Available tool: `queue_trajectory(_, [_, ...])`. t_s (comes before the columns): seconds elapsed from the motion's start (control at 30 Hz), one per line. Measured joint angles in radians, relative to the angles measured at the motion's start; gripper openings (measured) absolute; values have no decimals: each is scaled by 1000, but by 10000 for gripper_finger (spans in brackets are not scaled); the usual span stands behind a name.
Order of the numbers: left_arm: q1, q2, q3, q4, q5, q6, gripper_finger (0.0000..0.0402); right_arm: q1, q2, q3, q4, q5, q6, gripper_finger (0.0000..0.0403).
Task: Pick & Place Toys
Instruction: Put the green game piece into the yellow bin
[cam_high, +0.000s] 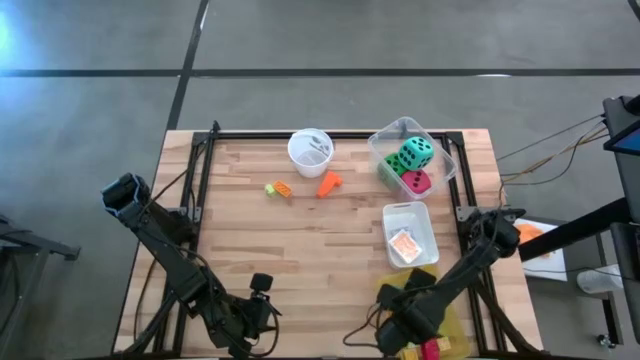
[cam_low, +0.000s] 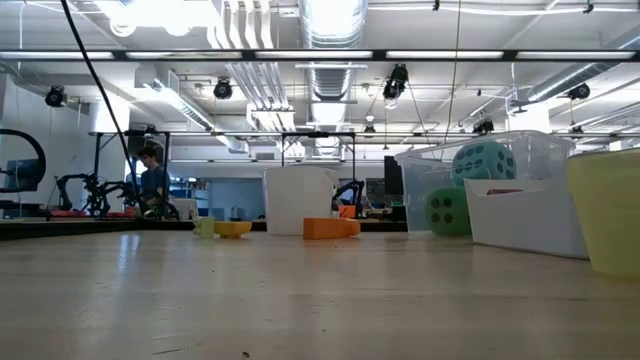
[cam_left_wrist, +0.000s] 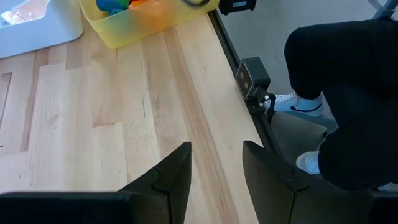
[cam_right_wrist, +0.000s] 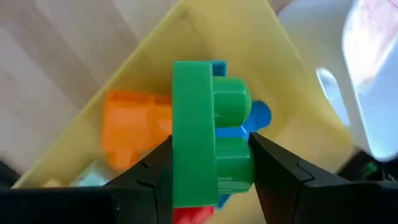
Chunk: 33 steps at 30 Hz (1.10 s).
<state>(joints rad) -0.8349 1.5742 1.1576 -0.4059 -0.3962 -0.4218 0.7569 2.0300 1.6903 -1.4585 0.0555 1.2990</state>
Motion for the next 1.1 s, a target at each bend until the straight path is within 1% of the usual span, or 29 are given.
queue_trajectory(0.1, [0,0,0,2,0,0,146,-15,0,-55,77,-1,-29,157])
queue_trajectory(0.33, [0,0,0,2,0,4,146,-20,0,-137,119,-3,-25,157])
queue_trajectory(0.43, [0,0,0,2,0,4,146,-20,-10,-166,165,-3,-21,157])
queue_trajectory(0.57, [0,0,0,5,0,6,146,-20,-51,-209,224,-3,-13,157])
queue_trajectory(0.73, [0,0,0,6,0,5,146,-17,-110,-282,280,16,35,157])
queue_trajectory(0.9, [0,0,0,6,0,6,146,-15,-172,-369,410,55,61,157])
queue_trajectory(0.97, [0,0,0,6,0,6,146,-14,-184,-400,469,56,61,157])
queue_trajectory(1.1, [0,0,0,6,0,6,146,-8,-190,-447,529,58,75,157])
